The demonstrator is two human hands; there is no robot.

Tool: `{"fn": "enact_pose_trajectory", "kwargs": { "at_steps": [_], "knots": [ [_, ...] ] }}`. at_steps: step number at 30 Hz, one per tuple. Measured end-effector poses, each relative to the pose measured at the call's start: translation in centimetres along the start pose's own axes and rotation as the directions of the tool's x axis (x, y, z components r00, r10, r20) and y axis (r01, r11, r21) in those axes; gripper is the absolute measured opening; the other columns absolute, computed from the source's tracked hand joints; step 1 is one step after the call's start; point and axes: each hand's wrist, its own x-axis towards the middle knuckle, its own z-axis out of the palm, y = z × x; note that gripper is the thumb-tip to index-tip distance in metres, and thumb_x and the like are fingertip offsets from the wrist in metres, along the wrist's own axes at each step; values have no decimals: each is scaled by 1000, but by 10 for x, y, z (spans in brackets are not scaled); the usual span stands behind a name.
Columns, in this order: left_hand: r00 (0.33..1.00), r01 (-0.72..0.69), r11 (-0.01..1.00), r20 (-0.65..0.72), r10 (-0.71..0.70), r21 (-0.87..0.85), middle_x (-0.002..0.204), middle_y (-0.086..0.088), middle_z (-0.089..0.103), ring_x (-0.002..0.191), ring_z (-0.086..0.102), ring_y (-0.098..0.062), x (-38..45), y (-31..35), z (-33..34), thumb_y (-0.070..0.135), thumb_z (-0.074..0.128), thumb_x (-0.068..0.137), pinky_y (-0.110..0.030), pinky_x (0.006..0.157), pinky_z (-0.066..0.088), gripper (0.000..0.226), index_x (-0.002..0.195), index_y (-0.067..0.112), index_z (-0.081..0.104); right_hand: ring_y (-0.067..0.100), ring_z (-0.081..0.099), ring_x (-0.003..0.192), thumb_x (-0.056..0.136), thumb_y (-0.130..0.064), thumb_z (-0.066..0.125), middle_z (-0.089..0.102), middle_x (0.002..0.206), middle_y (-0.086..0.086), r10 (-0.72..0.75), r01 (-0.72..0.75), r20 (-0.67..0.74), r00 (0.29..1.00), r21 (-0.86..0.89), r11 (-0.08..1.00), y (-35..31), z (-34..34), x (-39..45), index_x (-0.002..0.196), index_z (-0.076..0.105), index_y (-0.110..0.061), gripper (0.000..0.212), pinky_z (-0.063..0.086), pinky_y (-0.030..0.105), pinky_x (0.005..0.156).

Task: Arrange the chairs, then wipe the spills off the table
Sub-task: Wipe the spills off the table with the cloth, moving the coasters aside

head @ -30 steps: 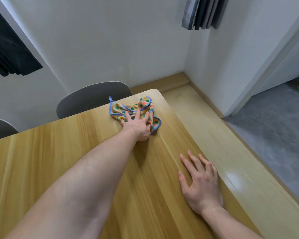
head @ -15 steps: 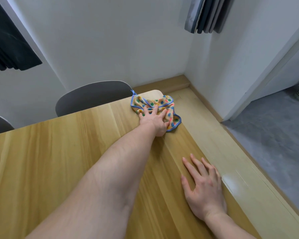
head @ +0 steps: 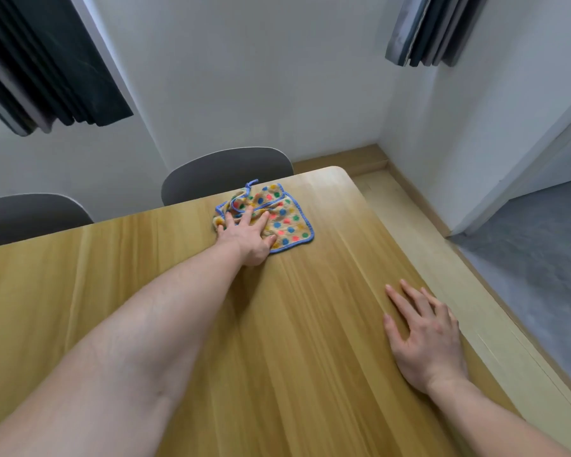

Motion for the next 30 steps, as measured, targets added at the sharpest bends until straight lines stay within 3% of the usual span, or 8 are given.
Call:
{"fn": "enact_pose_trajectory", "kwargs": {
  "at_steps": [7, 12, 15, 17, 19, 22, 30],
  "knots": [
    [998, 58, 998, -12, -58, -32, 169, 3, -15, 154, -9, -42, -42, -71, 14, 69, 23, 98, -58, 124, 6, 70, 158, 46, -6, 20, 16, 155, 103, -56, 23, 17, 169, -10, 4, 5, 59, 998, -145, 989, -11, -7, -2, 162, 12, -41, 62, 20, 44, 127],
    [1000, -14, 993, -19, 12, -115, 170, 4, 1, 155, 5, -31, -75, -108, 15, 54, 29, 104, -48, 126, 14, 60, 160, 42, 9, 25, 31, 149, 100, -46, 39, 30, 165, 1, 60, -49, 53, 997, -192, 980, -60, -19, 6, 159, 31, -28, 63, 26, 47, 124],
    [977, -125, 956, -203, 72, -264, 160, 10, 29, 145, 29, -19, -98, -149, 9, 39, 42, 103, -42, 118, 33, 51, 154, 38, 36, 24, 24, 152, 98, -45, 48, 21, 168, -1, -73, 84, 95, 993, -115, 990, -126, -17, 14, 160, 25, -31, 68, 24, 43, 123],
    [946, -133, 957, -320, 46, -256, 149, 11, 39, 136, 38, -16, -119, -192, 12, 33, 51, 99, -43, 107, 44, 46, 144, 35, 49, 24, 18, 154, 98, -43, 52, 15, 170, -3, -163, 166, 129, 978, -19, 986, -176, -11, 22, 161, 23, -33, 70, 23, 41, 124],
    [947, -30, 969, -317, -51, -246, 148, 11, 39, 134, 39, -16, -144, -246, 21, 34, 54, 97, -46, 104, 47, 45, 142, 34, 51, 24, 10, 156, 100, -45, 51, 10, 171, -3, -254, 251, 164, 953, 34, 967, -227, -3, 31, 163, 18, -34, 71, 18, 39, 126],
    [930, 238, 944, -227, -289, -226, 157, 7, 29, 139, 36, -23, -190, -357, 39, 42, 54, 97, -46, 111, 42, 54, 148, 30, 43, 26, 2, 158, 101, -52, 46, 4, 172, -3, -353, 342, 231, 907, 86, 936, -308, 13, 37, 163, 11, -37, 73, 12, 41, 127],
    [792, 608, 789, 6, -610, -85, 167, -8, 13, 146, 32, -38, -301, -581, 77, 67, 63, 84, -43, 120, 29, 94, 158, 22, 28, 44, 2, 156, 99, -61, 40, -5, 172, 0, -199, 239, 433, 879, -38, 970, -378, 44, 64, 162, 1, -43, 76, 16, 57, 124]
  ]
}}
